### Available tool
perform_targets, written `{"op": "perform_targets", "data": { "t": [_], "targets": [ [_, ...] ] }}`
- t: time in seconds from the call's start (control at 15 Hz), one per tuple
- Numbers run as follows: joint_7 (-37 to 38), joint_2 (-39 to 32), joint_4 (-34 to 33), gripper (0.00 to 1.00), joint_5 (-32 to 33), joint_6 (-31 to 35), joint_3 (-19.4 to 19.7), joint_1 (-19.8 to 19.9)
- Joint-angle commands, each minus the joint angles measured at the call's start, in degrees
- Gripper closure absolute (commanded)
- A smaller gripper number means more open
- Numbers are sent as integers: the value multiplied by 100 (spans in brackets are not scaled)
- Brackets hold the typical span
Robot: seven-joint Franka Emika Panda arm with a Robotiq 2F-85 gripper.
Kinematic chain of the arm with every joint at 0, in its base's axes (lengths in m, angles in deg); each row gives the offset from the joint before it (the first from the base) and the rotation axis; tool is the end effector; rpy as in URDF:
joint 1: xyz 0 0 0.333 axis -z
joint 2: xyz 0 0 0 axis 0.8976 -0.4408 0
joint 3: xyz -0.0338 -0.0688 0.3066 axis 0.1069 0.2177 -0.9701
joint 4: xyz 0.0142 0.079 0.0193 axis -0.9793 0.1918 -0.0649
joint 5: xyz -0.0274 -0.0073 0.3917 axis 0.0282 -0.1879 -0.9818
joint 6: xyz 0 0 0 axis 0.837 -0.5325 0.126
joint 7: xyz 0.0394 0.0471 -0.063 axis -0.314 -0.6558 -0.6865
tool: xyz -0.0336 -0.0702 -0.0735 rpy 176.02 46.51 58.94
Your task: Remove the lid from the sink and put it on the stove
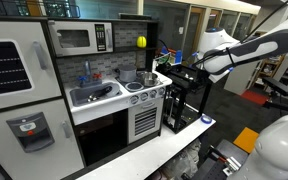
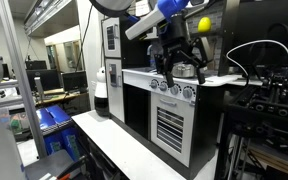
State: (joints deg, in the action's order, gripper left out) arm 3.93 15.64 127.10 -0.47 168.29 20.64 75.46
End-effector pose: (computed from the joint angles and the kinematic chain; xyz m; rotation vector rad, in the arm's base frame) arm 0.3721 -0.1208 0.4280 2.8603 -0.0385 0.1674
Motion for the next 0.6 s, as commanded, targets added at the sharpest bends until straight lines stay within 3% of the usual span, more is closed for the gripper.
{"op": "perform_targets", "data": {
  "t": [0.0, 0.53],
  "targets": [
    [-703, -202, -361, 0, -416, 570, 177, -478],
    [-2341, -939, -1200, 0, -1503, 1449, 134, -1898]
  ]
}}
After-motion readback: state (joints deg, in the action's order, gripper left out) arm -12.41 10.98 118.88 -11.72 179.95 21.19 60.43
